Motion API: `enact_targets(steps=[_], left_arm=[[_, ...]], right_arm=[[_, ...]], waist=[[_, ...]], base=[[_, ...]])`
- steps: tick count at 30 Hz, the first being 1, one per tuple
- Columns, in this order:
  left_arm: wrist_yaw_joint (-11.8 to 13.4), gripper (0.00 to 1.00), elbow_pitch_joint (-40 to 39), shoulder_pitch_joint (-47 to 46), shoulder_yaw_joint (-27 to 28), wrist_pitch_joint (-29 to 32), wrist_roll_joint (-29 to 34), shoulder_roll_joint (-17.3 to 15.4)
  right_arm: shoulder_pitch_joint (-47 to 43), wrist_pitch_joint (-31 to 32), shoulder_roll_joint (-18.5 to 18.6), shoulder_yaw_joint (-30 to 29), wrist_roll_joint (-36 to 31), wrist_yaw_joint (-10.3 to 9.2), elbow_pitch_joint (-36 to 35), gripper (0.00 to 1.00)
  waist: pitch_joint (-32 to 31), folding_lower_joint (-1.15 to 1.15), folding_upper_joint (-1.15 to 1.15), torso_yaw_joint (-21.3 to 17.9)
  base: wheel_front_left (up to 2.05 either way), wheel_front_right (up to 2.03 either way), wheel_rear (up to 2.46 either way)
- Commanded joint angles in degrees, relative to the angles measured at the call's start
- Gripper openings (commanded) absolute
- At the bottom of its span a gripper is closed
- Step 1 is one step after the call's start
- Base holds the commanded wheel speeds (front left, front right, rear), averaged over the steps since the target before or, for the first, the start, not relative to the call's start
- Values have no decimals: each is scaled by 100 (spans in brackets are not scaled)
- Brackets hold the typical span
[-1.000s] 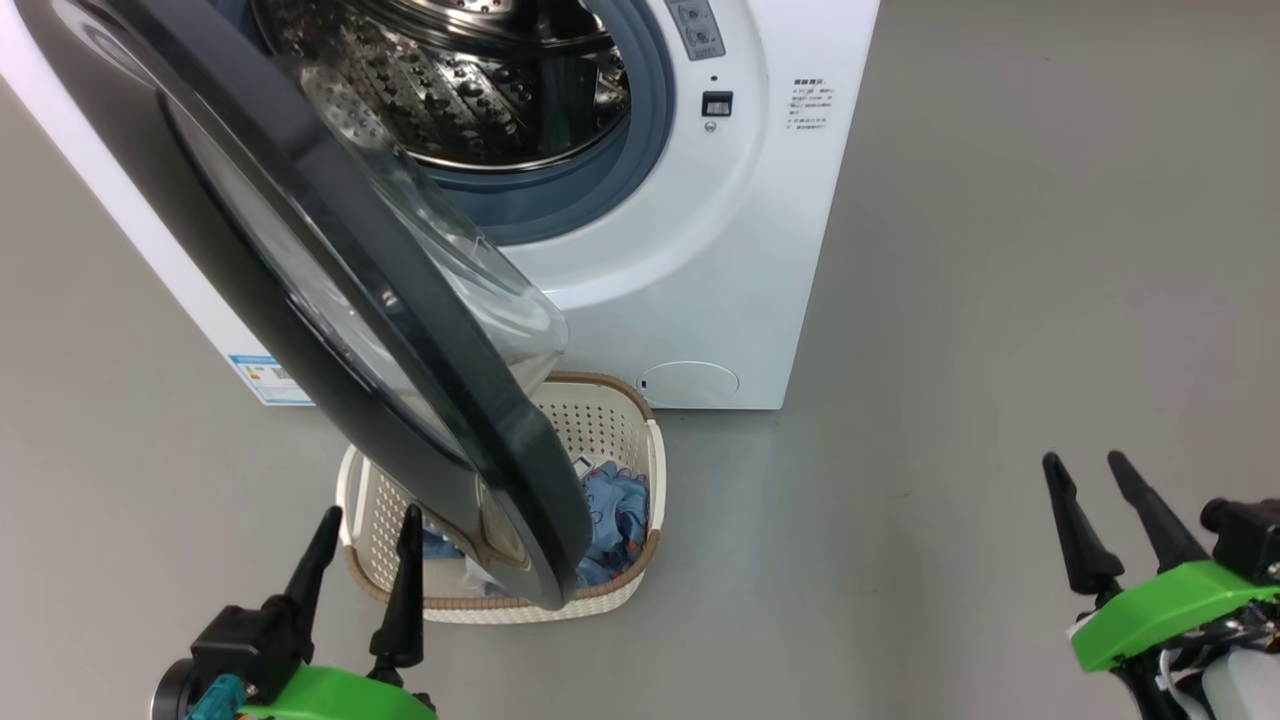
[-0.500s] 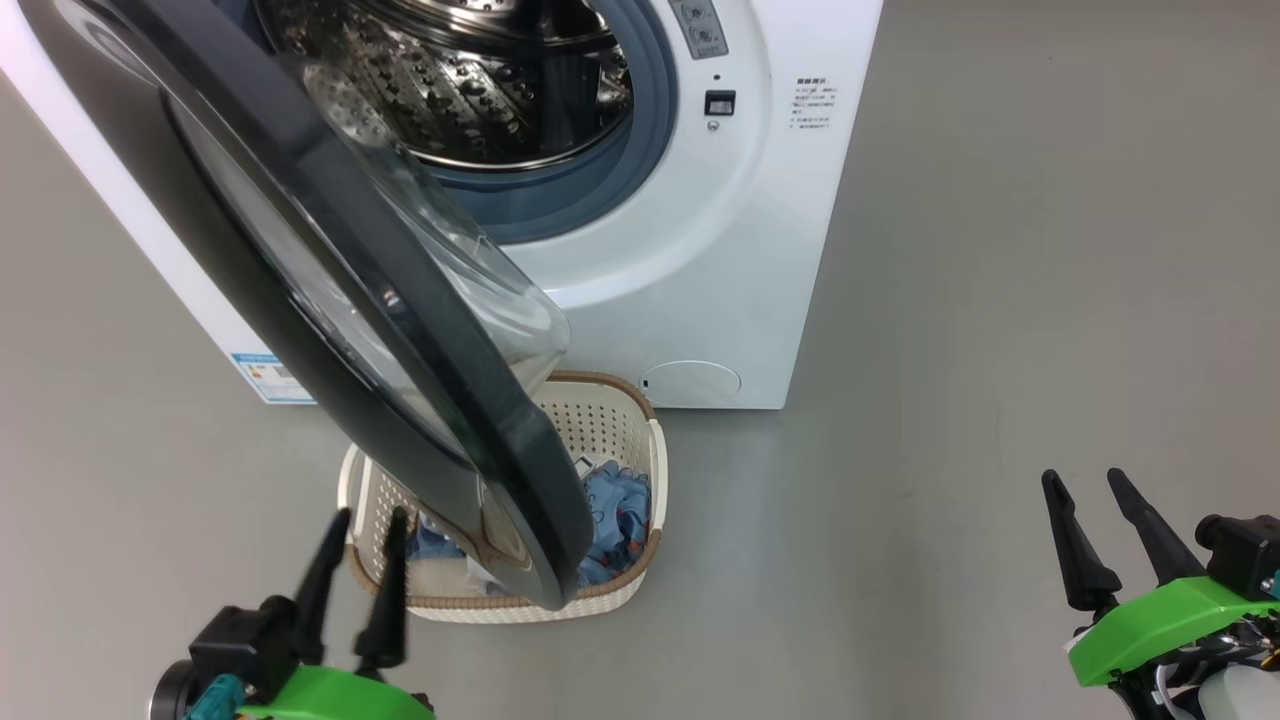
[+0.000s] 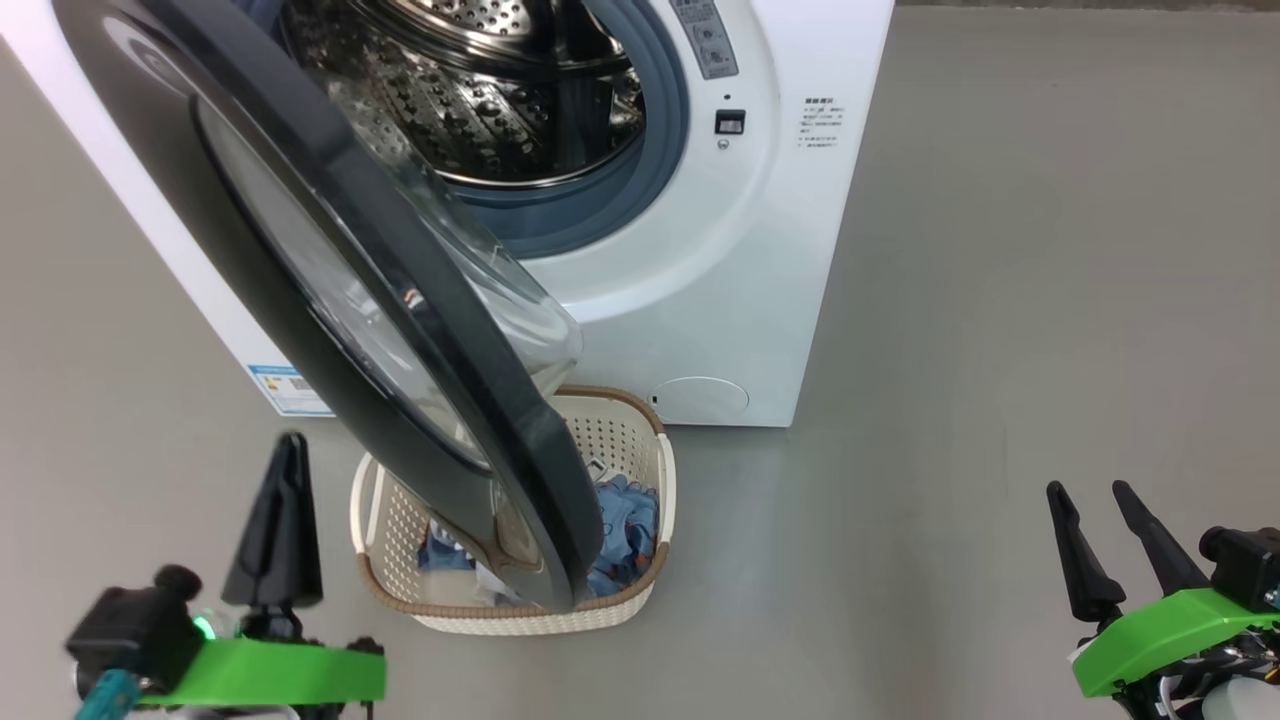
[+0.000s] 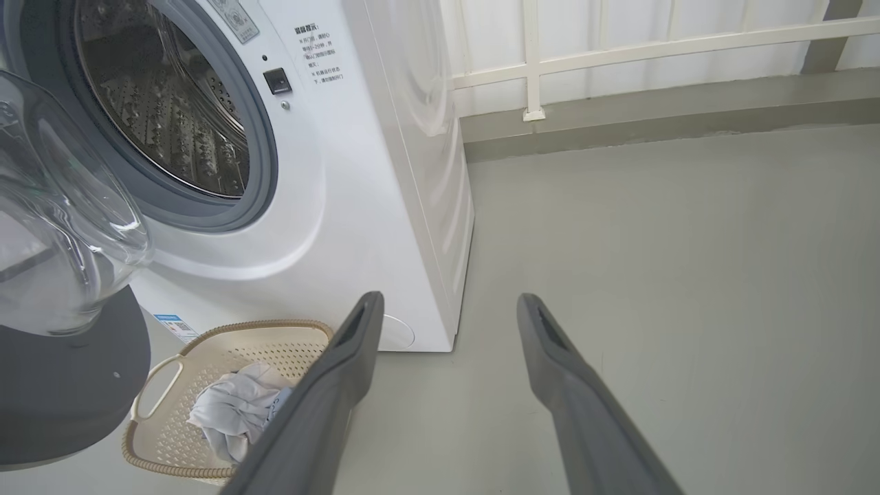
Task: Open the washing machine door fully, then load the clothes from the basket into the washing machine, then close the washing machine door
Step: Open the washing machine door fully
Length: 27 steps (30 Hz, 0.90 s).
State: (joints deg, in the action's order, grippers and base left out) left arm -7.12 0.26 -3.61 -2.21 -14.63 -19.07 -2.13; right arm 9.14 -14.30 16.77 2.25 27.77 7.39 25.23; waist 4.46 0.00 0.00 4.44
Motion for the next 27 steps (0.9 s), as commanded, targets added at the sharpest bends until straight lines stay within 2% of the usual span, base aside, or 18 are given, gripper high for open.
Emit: enact_targets(steps=[1,9,13,16,21,27], left_arm=[[85,0,-364,-212,182,-37,-50,-75],[396,0,-1707,-279,-329,-37,40,-75],[482,0,-2331,-296,-799,-37,211,-75],[502,0,-2510,-297,-1070,-37,264,-75],[501,0,-2420,-360,-1917,-11,317,-75],[485,0,-1634,-578,-2541,-22,-38,-75]], right_arm=[[-71,-70,92,72,-62,10,-146,100],[-112,-70,98,26,-69,10,-217,100],[-127,-70,96,24,-76,10,-252,100],[-129,-70,96,23,-78,10,-268,100],[-101,-70,85,54,-76,10,-321,100],[-38,-70,82,98,-72,10,-330,100]], waist=[[-22,0,0,24],[-25,0,0,75],[-19,0,0,82],[-12,0,0,82],[42,0,0,54],[115,0,0,21]], base=[[0,0,0],[0,0,0],[0,0,0],[0,0,0],[0,0,0],[0,0,0]])
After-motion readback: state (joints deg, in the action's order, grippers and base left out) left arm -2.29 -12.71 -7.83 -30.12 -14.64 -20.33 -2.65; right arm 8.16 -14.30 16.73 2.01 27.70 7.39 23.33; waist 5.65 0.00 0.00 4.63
